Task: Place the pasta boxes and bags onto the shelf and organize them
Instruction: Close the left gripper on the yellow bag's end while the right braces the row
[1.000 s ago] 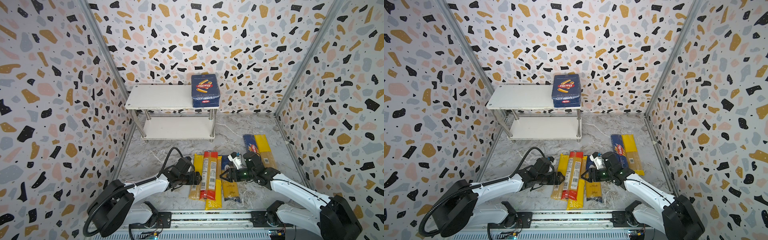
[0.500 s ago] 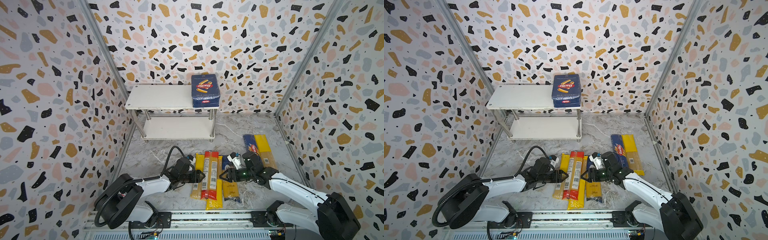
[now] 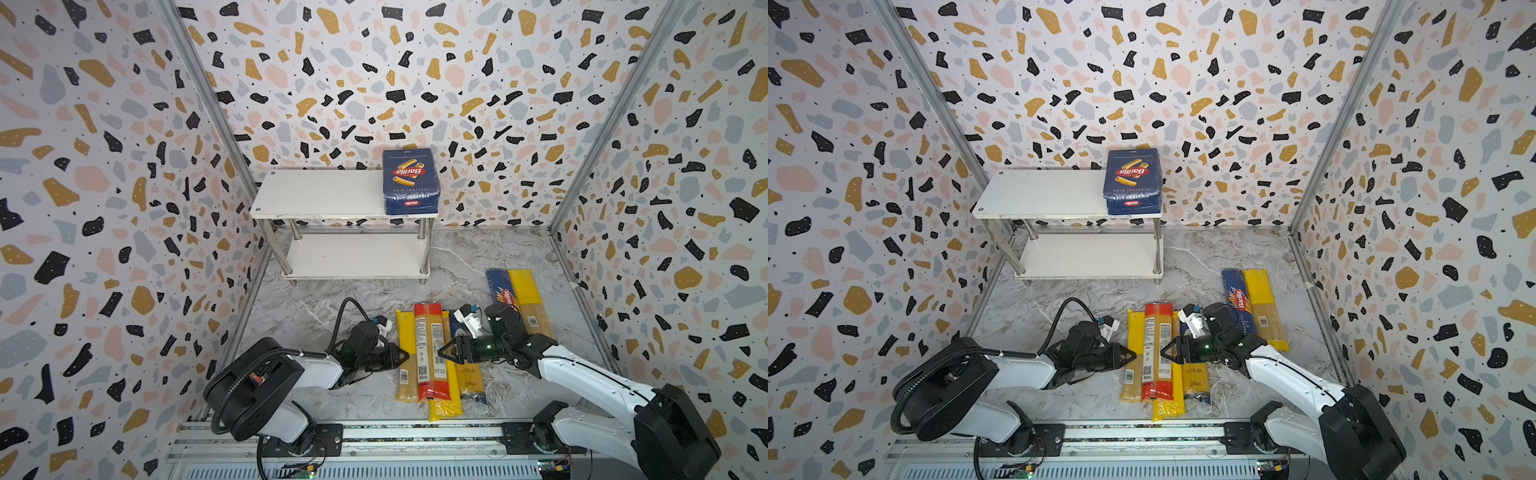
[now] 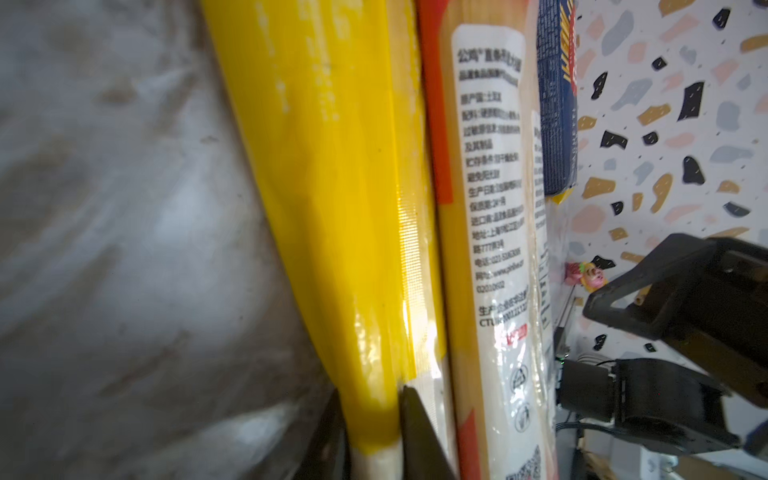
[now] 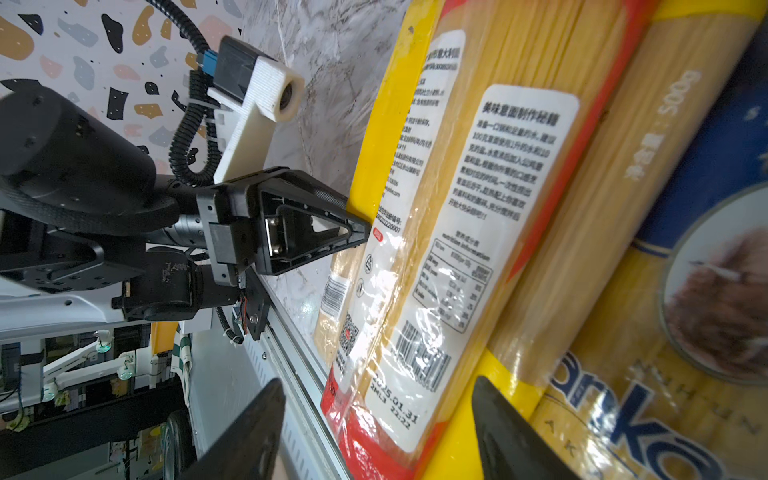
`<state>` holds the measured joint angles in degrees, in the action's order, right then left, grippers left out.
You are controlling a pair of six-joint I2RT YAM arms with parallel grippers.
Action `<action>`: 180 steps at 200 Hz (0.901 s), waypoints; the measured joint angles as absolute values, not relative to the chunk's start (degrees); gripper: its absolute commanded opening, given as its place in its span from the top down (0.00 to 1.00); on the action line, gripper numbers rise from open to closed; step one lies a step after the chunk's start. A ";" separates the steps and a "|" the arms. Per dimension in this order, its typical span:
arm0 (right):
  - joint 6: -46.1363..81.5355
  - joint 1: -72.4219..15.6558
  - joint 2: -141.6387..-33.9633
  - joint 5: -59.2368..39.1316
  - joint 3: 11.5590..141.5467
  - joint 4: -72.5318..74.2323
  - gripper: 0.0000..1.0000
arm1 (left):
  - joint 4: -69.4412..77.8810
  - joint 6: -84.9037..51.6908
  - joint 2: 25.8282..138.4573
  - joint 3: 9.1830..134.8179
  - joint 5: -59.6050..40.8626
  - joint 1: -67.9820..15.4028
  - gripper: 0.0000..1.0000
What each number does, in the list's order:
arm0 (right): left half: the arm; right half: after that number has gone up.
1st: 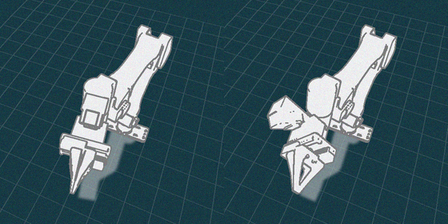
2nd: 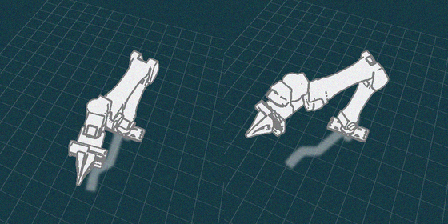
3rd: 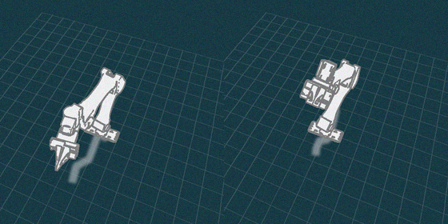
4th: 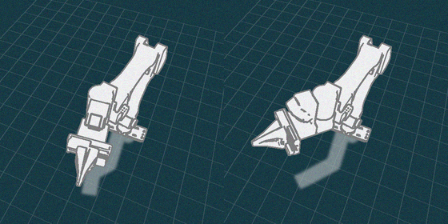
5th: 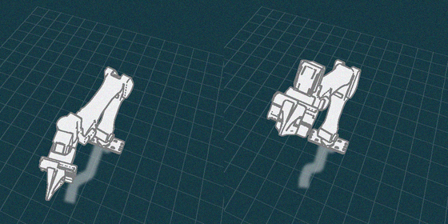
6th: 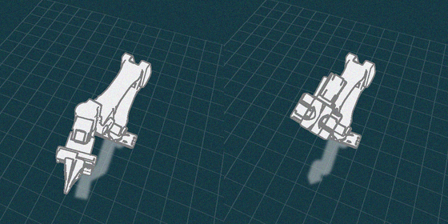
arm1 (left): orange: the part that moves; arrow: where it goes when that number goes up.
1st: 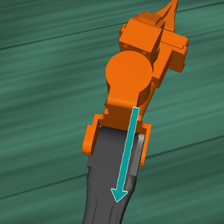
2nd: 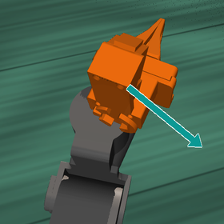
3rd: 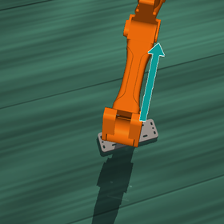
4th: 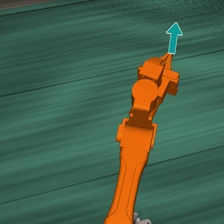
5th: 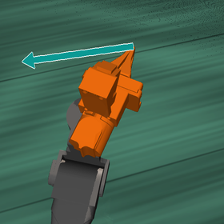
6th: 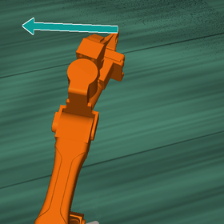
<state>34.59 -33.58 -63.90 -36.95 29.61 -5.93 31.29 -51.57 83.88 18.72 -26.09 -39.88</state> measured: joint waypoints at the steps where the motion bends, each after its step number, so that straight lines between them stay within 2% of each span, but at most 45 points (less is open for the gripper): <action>1: 34.59 -33.58 -63.90 -36.95 29.61 -5.93 0.29 | 31.40 -51.66 83.79 18.72 -26.13 -39.88 0.94; 8: 34.59 -33.58 -63.81 -36.95 29.61 -5.93 0.29 | 31.05 -52.07 83.13 18.74 -26.15 -39.97 1.00; 65: 34.59 -33.61 -63.24 -37.80 29.63 -5.96 0.29 | 12.58 -49.60 71.46 21.17 -24.93 -41.04 1.00; 110: 34.68 -37.60 -64.66 -37.60 31.51 -5.28 0.29 | 0.89 -48.12 64.29 23.38 -22.50 -40.88 1.00; 180: 37.47 -40.23 -70.02 -39.31 31.90 0.69 0.28 | -4.89 -46.65 61.04 29.47 -22.00 -40.56 1.00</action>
